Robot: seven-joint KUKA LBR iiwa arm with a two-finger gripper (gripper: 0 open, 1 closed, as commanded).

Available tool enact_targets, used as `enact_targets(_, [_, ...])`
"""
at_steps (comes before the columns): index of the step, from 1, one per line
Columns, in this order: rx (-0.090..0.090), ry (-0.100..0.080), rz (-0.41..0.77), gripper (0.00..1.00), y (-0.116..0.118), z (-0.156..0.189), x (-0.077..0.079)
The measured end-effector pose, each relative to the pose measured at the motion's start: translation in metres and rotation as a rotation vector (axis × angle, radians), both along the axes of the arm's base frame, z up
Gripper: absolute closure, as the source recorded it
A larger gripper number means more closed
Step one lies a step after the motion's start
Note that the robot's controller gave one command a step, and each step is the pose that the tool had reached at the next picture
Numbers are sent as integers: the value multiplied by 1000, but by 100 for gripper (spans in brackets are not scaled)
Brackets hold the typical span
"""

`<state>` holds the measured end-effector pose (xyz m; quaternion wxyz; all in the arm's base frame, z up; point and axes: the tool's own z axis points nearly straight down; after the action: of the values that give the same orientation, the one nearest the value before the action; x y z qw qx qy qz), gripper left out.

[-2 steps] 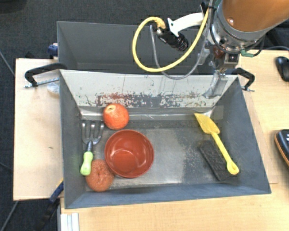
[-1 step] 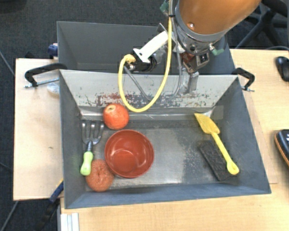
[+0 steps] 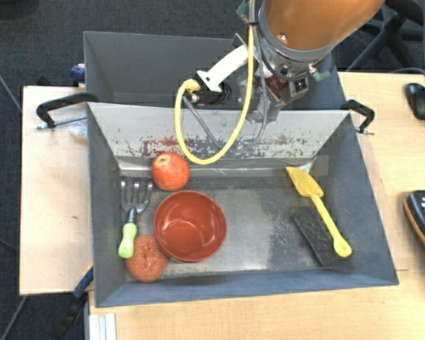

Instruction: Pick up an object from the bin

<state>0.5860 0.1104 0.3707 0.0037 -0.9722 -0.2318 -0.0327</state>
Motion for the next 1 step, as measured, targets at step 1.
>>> enact_targets(1, [10,5,-143,100,3,0,-18])
